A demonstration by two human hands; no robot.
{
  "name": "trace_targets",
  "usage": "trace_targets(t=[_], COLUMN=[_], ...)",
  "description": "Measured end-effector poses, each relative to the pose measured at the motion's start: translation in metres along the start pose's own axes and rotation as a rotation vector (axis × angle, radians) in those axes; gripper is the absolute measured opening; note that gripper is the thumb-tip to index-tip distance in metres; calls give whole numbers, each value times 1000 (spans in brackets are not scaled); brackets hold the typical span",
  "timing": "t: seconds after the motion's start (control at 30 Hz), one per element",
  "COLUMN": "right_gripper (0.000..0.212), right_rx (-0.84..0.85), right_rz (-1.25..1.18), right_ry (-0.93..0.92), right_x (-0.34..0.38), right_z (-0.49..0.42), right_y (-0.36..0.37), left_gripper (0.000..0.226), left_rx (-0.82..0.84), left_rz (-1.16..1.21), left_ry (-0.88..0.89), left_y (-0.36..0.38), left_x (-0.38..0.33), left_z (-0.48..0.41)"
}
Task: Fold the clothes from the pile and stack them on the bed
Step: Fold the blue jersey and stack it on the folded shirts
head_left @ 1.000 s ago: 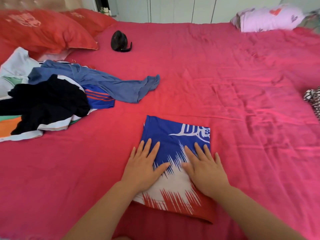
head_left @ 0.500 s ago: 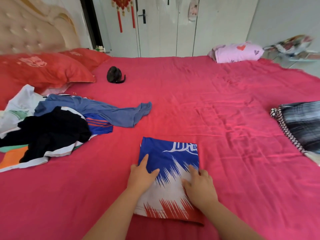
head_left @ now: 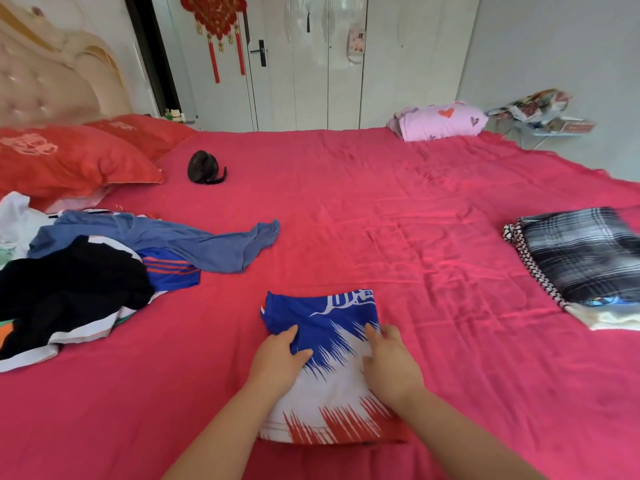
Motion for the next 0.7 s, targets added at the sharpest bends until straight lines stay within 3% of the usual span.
trace_targets(t=[0.47, 0.7], right_gripper=[46, 52], right_rx=[-175, -252], right_rz=[155, 248], right_ry=[27, 80], right_x=[-121, -225], right_z=[11, -2], right_y=[-142, -221], left_gripper=[44, 62], left_rx=[-25, 5], left_rz=[23, 64], left_ry=[249, 352], left_y=[86, 174], left_x=[-169, -268], left_z=[-1, -33])
Point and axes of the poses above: each hand's wrist, its own z-axis away from the middle knuckle, its own y-axis out of the palm, x = y × z, the point moved 4 cm from there along -z, towards the middle knuckle, and after that the axes turned 5 degrees about z, right-handed, at the moved point
